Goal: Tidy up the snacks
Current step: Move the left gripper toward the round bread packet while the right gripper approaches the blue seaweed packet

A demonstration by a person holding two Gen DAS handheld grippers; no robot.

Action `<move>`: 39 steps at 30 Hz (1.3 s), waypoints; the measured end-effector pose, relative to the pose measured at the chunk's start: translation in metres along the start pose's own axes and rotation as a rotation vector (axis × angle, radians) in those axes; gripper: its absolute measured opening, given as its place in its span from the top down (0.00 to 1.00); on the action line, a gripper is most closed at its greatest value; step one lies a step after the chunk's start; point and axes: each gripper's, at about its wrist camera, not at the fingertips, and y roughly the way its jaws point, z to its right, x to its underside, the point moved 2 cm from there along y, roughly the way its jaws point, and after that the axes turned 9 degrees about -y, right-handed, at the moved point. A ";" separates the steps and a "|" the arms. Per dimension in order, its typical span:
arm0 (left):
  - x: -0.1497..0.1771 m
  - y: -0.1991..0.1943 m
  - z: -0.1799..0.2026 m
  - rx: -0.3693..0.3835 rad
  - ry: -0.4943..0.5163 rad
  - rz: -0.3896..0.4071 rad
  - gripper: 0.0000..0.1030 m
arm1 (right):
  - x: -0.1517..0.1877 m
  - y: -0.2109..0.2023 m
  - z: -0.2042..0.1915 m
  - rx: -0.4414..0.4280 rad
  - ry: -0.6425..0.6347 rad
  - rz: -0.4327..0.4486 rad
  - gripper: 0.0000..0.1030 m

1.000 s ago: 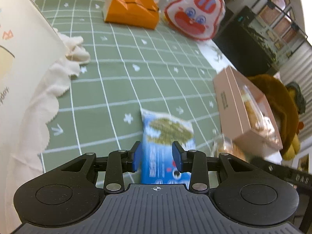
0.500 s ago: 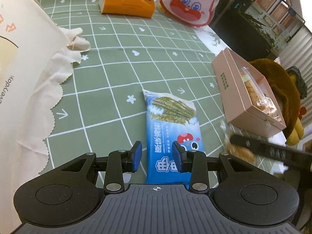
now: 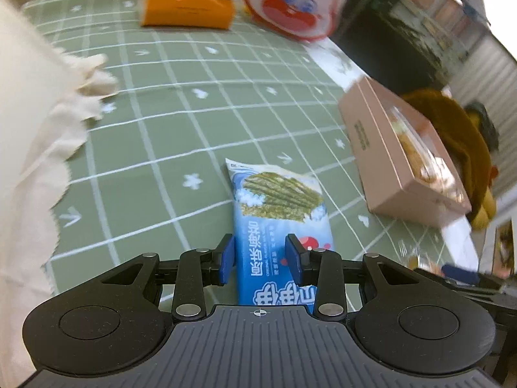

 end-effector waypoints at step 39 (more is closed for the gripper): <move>0.012 0.008 0.035 0.010 0.119 -0.087 0.62 | 0.023 -0.009 -0.067 -0.060 -0.164 0.040 0.16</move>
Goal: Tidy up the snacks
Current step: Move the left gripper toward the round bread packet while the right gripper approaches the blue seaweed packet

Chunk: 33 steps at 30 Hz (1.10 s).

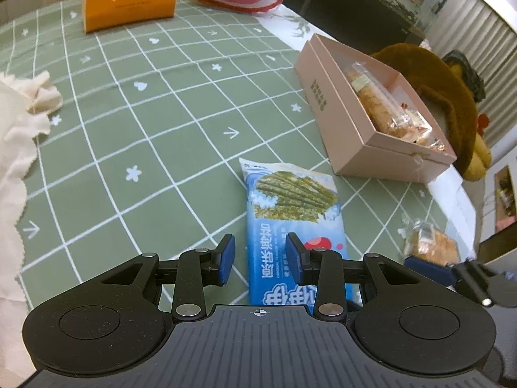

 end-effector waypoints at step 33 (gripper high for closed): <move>0.024 0.007 0.106 0.138 0.020 -0.031 0.62 | 0.069 -0.027 0.109 0.032 0.331 0.003 0.16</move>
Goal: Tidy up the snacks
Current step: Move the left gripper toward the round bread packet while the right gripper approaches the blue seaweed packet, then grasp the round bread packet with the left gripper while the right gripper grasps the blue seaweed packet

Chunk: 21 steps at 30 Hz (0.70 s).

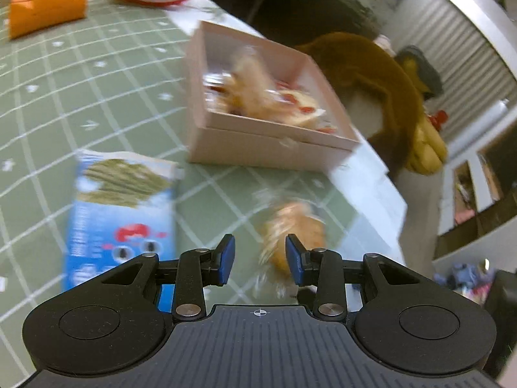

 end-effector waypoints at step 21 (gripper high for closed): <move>0.029 0.071 0.087 -0.156 0.656 -0.082 0.25 | 0.025 -0.014 0.016 0.135 -0.027 -0.026 0.15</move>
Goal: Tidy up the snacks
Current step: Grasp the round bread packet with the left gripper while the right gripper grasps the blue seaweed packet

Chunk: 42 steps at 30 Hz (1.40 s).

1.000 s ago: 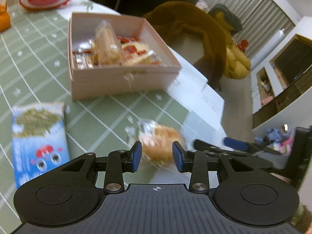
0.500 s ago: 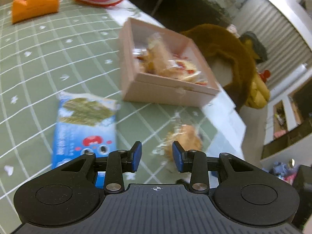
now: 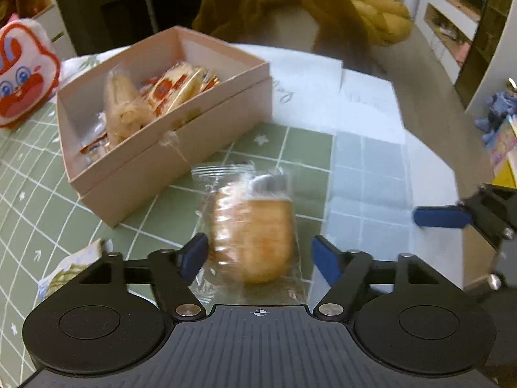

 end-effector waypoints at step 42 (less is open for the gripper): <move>0.171 -0.130 -0.230 0.029 -0.996 0.204 0.49 | -0.113 0.068 -0.210 -0.136 -0.153 -0.110 0.00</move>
